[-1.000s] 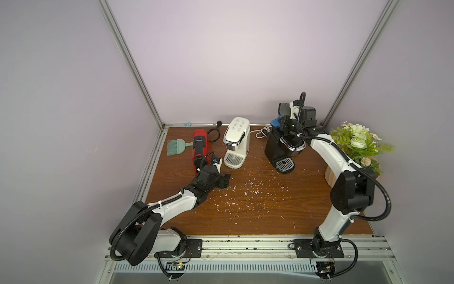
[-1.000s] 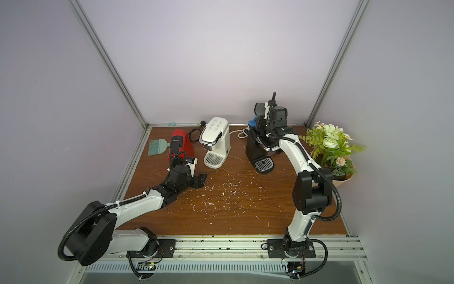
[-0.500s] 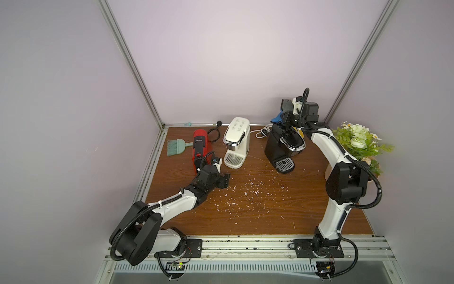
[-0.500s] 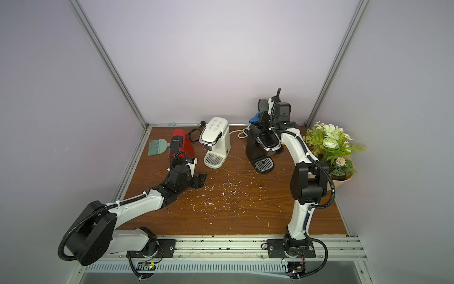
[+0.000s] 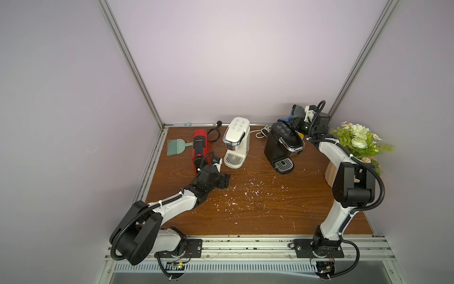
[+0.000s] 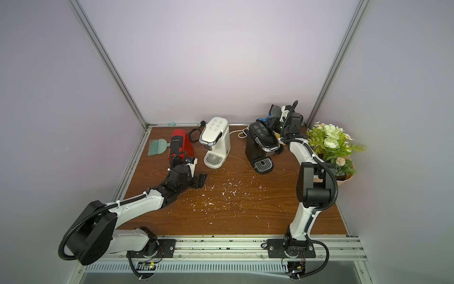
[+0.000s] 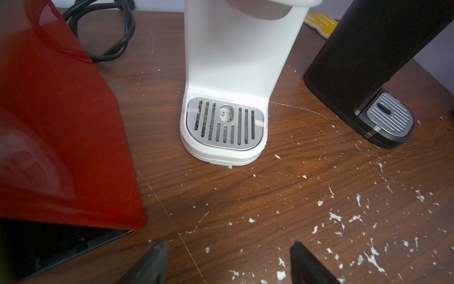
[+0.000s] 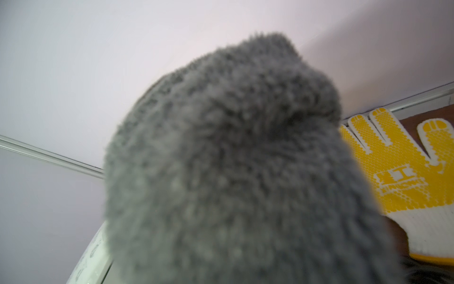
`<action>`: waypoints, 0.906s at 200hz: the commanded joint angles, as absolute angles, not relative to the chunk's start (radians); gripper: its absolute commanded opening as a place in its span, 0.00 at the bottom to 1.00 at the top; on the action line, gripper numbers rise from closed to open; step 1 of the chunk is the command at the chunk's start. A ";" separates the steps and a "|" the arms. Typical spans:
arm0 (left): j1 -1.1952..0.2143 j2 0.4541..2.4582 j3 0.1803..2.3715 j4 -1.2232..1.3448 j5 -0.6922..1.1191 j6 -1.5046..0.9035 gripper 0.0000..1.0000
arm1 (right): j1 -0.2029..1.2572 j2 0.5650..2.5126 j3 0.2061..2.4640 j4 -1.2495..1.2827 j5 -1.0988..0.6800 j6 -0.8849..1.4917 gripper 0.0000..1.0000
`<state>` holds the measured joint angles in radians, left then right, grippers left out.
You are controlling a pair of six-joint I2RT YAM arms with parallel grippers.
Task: Wipe the surface of a coffee machine
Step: Wipe the dirt from the surface of the coffee machine.
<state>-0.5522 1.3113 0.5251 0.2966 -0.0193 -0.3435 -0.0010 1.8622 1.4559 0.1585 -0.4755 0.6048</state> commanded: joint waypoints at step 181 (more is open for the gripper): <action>-0.566 1.345 0.554 0.298 -0.054 -0.329 0.79 | 0.007 1.894 1.018 0.504 -0.725 0.801 0.19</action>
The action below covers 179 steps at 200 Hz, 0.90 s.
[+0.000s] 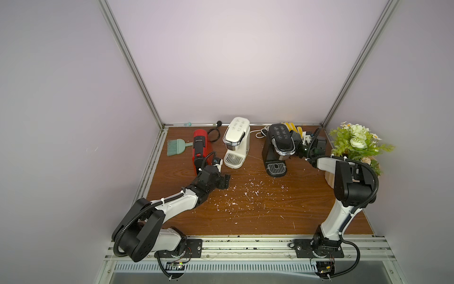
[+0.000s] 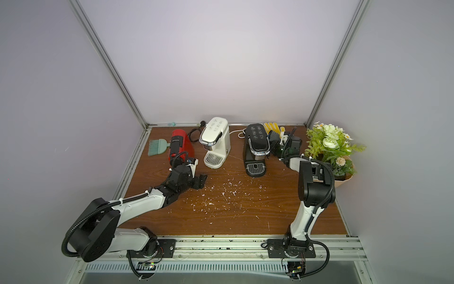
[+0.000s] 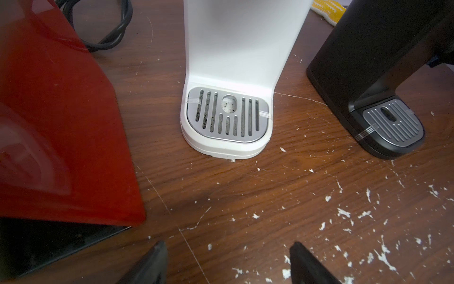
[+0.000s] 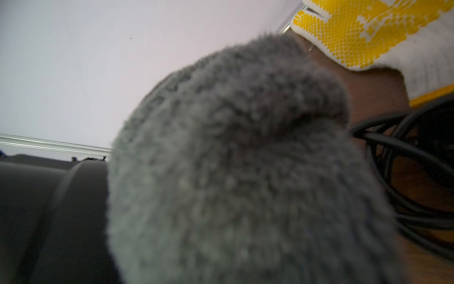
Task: Wipe the surface of a coffee machine
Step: Wipe the dirt from the surface of the coffee machine.
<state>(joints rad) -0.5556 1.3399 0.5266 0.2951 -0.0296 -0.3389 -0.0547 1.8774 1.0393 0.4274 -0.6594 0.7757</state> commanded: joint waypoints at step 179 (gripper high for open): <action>-0.566 1.356 0.554 0.310 -0.038 -0.334 0.79 | 0.137 1.427 0.921 0.253 -0.443 0.696 0.19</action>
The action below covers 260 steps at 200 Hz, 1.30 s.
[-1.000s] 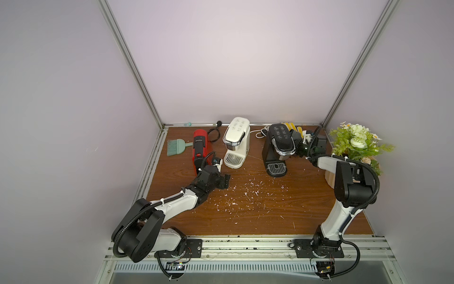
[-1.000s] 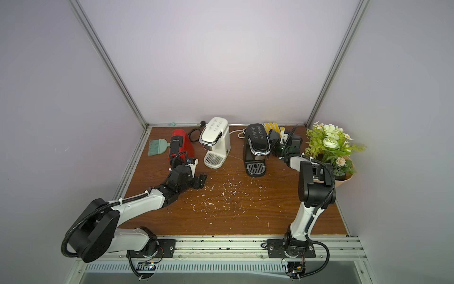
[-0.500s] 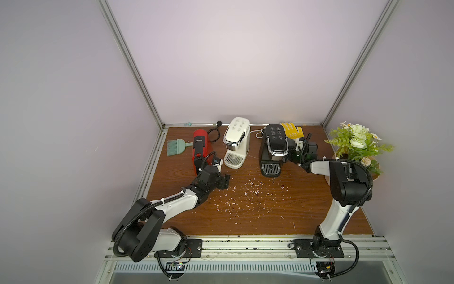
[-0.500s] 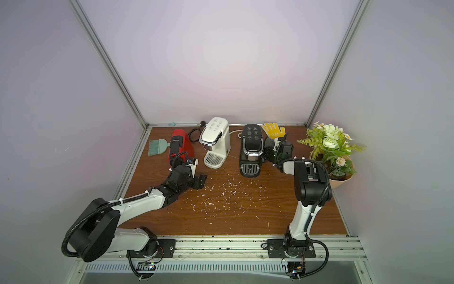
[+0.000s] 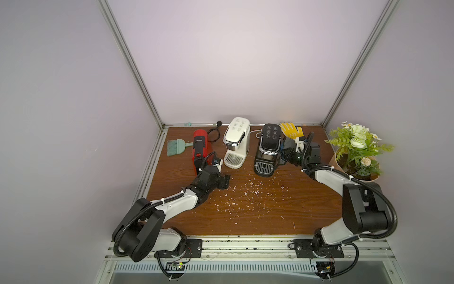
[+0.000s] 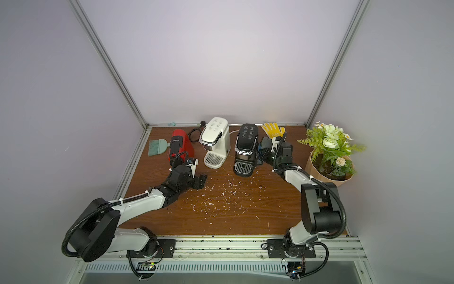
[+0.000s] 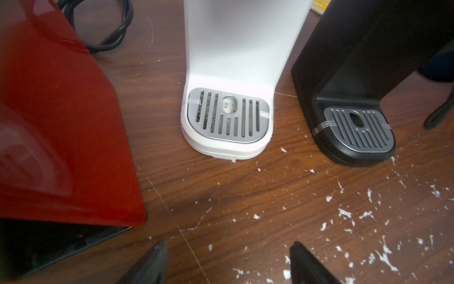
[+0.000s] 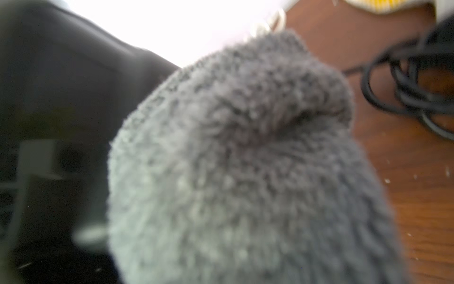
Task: Wipe the surface of a coffee machine
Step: Wipe the dirt from the surface of the coffee machine.
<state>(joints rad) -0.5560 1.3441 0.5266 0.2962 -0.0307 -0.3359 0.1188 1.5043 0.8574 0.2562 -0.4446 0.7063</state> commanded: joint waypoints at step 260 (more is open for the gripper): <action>-0.569 1.349 0.548 0.317 -0.047 -0.334 0.79 | 0.164 1.620 0.728 0.434 -0.396 0.704 0.19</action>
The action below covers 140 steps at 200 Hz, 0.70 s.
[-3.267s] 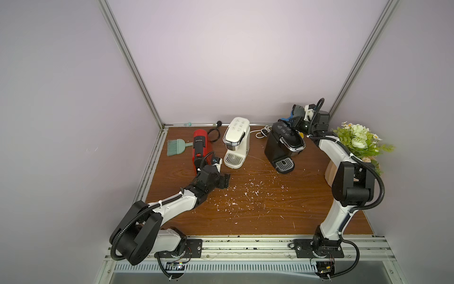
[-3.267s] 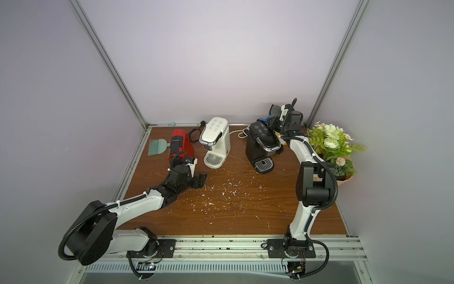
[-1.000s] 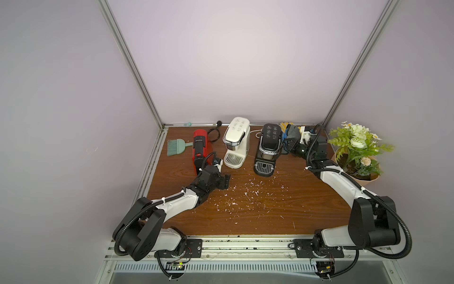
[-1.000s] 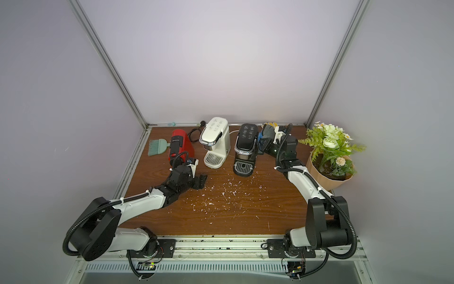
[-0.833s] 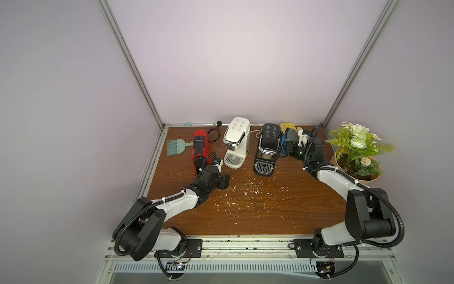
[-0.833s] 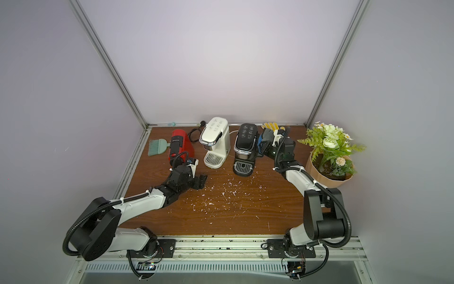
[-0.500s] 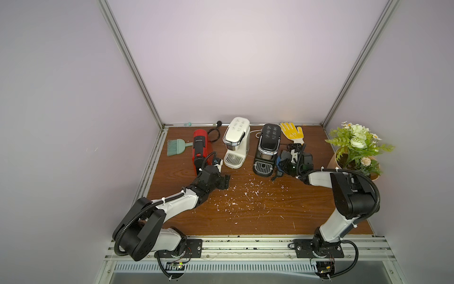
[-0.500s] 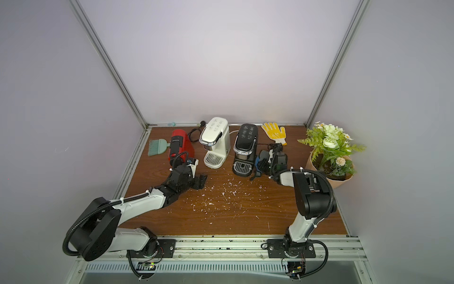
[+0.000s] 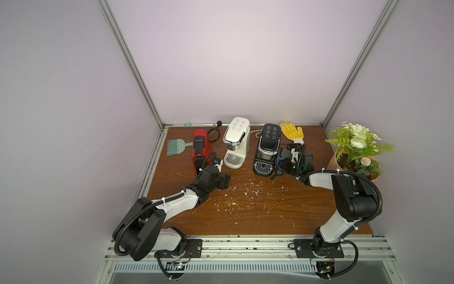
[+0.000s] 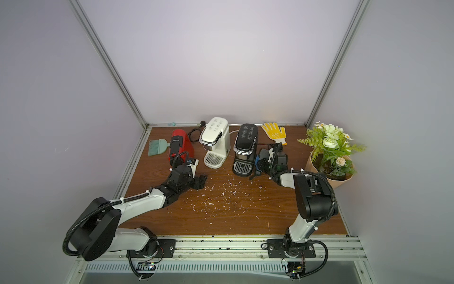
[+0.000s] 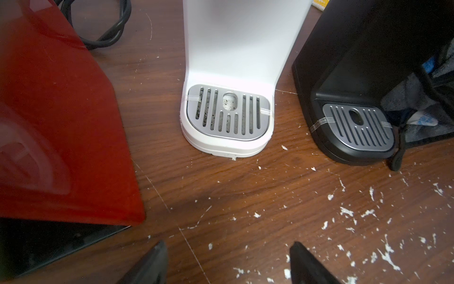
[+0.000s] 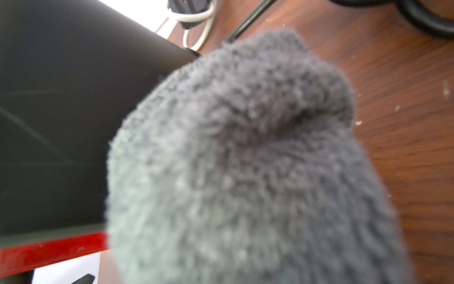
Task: Wipe the surface of a coffee machine
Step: Wipe the dirt from the surface of the coffee machine.
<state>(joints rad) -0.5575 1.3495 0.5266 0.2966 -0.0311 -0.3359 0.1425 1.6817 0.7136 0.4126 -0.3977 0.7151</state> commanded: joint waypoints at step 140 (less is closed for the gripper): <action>-0.572 1.341 0.548 0.316 -0.037 -0.335 0.79 | 0.324 1.439 0.716 0.345 -0.259 0.695 0.20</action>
